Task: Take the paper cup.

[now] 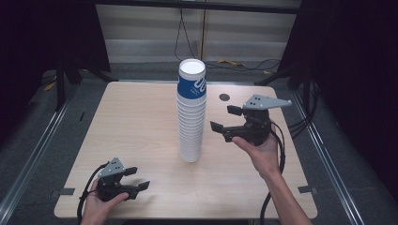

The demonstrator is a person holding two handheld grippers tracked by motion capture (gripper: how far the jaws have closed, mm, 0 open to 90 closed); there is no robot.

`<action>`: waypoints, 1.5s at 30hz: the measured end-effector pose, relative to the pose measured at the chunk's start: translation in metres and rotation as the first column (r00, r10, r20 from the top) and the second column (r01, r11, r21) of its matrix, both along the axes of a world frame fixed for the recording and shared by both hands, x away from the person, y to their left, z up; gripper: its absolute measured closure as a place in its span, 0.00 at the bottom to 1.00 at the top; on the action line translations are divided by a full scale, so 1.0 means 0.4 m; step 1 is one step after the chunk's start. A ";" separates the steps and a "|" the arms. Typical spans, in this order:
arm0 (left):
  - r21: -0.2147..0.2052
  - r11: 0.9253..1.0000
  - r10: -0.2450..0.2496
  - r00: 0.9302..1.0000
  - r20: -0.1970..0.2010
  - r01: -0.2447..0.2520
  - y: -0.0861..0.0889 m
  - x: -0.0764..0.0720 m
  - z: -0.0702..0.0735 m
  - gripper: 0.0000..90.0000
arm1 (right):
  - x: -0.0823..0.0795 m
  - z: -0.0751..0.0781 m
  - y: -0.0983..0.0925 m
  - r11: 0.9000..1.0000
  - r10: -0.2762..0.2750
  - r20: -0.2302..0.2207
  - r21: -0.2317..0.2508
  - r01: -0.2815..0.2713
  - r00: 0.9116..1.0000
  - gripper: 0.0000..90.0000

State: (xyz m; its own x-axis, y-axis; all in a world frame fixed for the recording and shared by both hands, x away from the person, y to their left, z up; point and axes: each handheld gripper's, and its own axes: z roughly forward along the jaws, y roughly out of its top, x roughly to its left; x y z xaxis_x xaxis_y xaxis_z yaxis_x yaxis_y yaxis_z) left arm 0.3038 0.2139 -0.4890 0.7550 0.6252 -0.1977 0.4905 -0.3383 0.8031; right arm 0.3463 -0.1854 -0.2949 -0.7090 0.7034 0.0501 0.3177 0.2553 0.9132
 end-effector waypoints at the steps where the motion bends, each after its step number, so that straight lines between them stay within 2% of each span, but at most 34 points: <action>1: 0.001 1.000 0.001 1.000 -0.001 -0.001 0.000 0.000 0.000 0.27 | 0.002 0.008 0.002 1.000 0.009 -0.005 -0.002 -0.009 1.000 0.20; 12: 0.000 1.000 0.003 1.000 -0.002 -0.003 0.001 0.001 -0.001 0.27 | 0.043 0.088 0.033 0.996 0.089 -0.032 -0.021 -0.090 0.995 0.19; 16: 0.003 1.000 0.002 1.000 0.000 -0.002 0.001 0.001 0.000 0.27 | 0.055 0.111 0.046 0.993 0.110 -0.046 -0.042 -0.112 0.993 0.18; 35: 0.007 1.000 -0.002 1.000 -0.001 0.002 0.002 0.003 -0.002 0.27 | 0.106 0.218 0.093 0.982 0.161 -0.053 -0.090 -0.165 0.986 0.21; 40: 0.004 1.000 0.000 1.000 0.000 0.000 0.005 0.001 -0.001 0.27 | 0.119 0.236 0.108 0.974 0.189 -0.063 -0.118 -0.195 0.980 0.19; 45: 0.005 1.000 0.000 1.000 -0.001 0.000 0.005 0.002 -0.002 0.27 | 0.132 0.246 0.112 0.971 0.192 -0.081 -0.128 -0.201 0.978 0.17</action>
State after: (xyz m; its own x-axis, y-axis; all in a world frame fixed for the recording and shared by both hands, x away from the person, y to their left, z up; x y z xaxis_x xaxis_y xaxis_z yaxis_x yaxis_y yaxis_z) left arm 0.3047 0.2159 -0.4897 0.7550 0.6259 -0.1954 0.4910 -0.3421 0.8012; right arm 0.3990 -0.1407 -0.1966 -0.8322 0.5543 0.0169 0.3088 0.4379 0.8443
